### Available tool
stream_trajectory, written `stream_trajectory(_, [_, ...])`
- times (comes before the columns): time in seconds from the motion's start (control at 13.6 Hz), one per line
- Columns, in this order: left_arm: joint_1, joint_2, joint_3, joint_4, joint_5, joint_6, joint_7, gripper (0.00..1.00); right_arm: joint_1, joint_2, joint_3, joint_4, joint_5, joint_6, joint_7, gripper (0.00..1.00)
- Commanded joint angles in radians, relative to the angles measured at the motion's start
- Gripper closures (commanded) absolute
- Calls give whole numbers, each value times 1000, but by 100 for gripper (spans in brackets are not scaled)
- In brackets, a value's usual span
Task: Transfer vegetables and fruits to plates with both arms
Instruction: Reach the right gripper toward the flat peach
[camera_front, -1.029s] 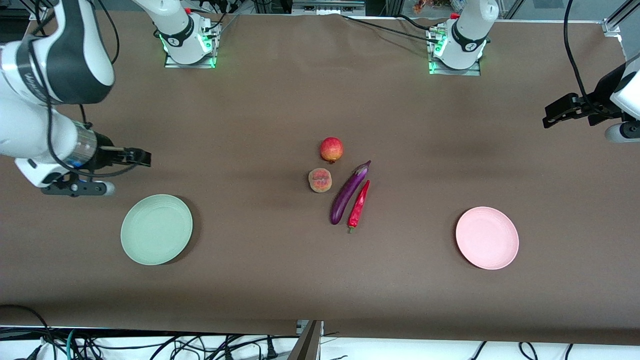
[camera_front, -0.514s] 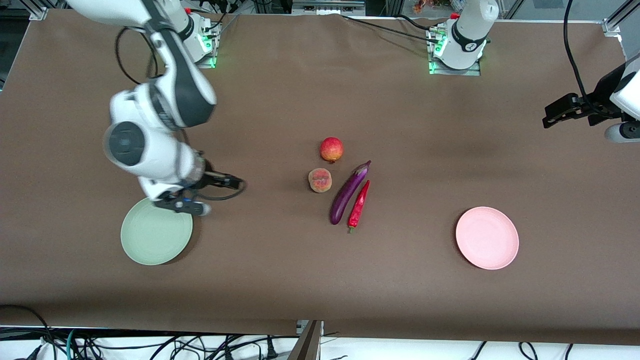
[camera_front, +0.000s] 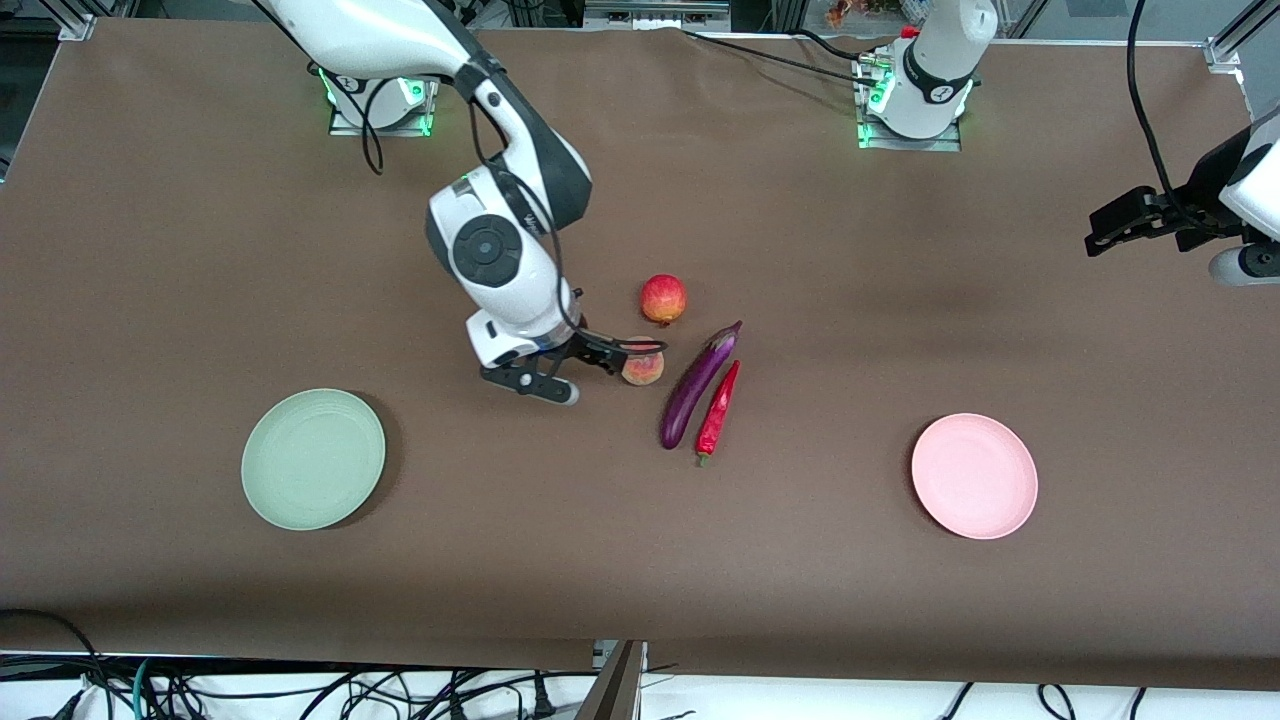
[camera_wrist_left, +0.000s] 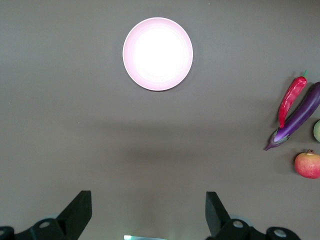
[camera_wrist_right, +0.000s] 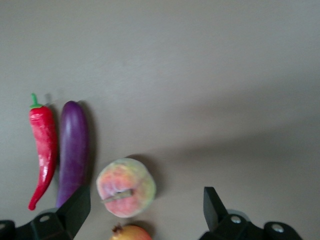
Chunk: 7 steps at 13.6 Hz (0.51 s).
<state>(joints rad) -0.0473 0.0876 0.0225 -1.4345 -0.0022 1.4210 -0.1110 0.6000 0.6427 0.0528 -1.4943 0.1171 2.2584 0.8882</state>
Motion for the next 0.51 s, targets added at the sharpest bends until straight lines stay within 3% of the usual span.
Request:
stream_trajectory(0.0, [7,0,-6,5,4,4,8,0,38,38,-11,6,1,81,35,0])
stream_trajectory(0.44, [7,0,-4,3,4,4,8,0,81,101,-13,6,-2,199,57,0])
